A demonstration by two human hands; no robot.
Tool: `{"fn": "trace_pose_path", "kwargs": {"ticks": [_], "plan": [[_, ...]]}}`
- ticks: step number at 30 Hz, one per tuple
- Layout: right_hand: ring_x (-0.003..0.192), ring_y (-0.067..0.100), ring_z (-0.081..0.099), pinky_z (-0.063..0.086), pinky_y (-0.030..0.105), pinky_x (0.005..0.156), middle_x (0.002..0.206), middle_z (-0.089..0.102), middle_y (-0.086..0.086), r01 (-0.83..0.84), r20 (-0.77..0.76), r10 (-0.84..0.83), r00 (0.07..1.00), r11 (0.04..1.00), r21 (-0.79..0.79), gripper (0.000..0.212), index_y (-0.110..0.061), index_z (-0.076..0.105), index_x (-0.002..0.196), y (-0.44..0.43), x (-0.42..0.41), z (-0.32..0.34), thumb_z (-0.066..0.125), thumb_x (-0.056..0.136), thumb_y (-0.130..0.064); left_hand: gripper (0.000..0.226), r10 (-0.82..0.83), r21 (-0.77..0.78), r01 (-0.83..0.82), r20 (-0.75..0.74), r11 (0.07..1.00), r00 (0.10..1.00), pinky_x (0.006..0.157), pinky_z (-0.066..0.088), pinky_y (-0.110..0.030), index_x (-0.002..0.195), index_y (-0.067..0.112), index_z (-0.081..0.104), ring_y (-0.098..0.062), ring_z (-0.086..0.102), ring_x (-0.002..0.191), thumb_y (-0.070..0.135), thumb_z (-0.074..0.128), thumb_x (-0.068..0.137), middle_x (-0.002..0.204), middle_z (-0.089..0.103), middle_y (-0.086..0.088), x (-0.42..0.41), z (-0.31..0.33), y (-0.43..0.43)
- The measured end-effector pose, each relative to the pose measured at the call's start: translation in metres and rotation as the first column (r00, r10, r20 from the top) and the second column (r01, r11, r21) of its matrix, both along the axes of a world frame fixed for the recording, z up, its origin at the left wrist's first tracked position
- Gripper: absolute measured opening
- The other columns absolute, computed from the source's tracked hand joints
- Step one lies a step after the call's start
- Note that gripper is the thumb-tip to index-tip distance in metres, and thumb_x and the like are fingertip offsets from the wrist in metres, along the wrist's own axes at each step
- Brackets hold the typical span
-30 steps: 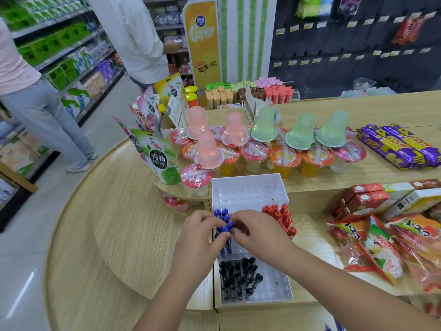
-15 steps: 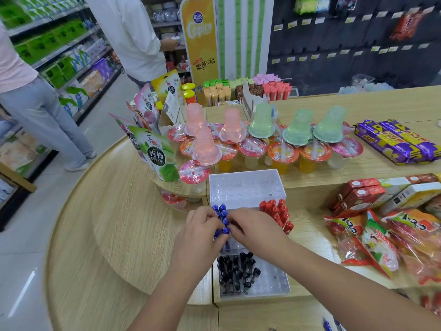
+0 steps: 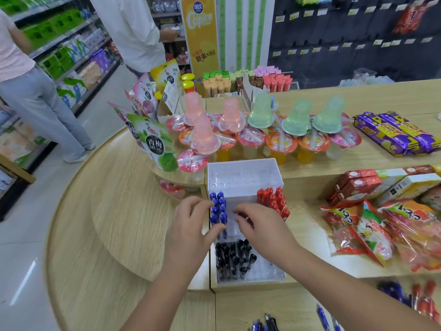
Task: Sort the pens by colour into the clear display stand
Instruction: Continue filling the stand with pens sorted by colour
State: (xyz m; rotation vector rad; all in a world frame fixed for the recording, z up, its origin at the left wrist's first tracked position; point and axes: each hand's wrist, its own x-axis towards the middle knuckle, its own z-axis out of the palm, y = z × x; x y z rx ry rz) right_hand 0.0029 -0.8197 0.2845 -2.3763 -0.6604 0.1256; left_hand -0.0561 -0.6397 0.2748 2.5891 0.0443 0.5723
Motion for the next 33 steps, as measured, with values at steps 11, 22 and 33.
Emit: {"fn": "trace_pose_path", "kwargs": {"ticks": [11,22,33], "plan": [[0.075,0.006,0.063,0.047,0.014,0.061,0.078,0.067,-0.018,0.243,-0.312,-0.214,0.925,0.968,0.056,0.018,-0.041,0.064,0.099,-0.113,-0.12,-0.129,0.064,0.09,-0.025,0.02,0.227,-0.413,-0.348,-0.314,0.842,0.922,0.065,0.043,-0.009,0.091,0.038,0.059,-0.008,0.058,0.079,0.02,0.068,0.088,0.084,0.06,0.015,-0.144,-0.106,-0.051],[0.07,-0.003,0.058,0.05,0.02,0.06,0.085,0.06,-0.018,0.177,-0.498,-0.366,0.786,0.906,-0.385,0.015,-0.035,0.056,0.103,-0.127,-0.182,-0.289,0.054,0.092,-0.045,0.021,0.159,-0.139,-0.537,-0.868,0.832,0.471,0.066,0.054,-0.024,0.099,0.031,0.058,0.004,0.059,0.074,0.05,0.061,0.089,0.095,0.064,0.015,-0.182,-0.277,-0.137],[0.073,0.006,0.061,0.053,0.029,0.062,0.079,0.06,-0.017,0.24,-0.464,-0.44,0.769,0.872,-0.427,0.02,-0.032,0.056,0.107,-0.102,-0.172,-0.314,0.059,0.091,-0.043,0.017,0.134,-0.119,-0.626,-0.93,0.771,0.341,0.062,0.056,-0.029,0.079,0.027,0.061,-0.006,0.063,0.062,0.041,0.062,0.087,0.067,0.067,0.01,-0.168,-0.296,-0.145]]}}
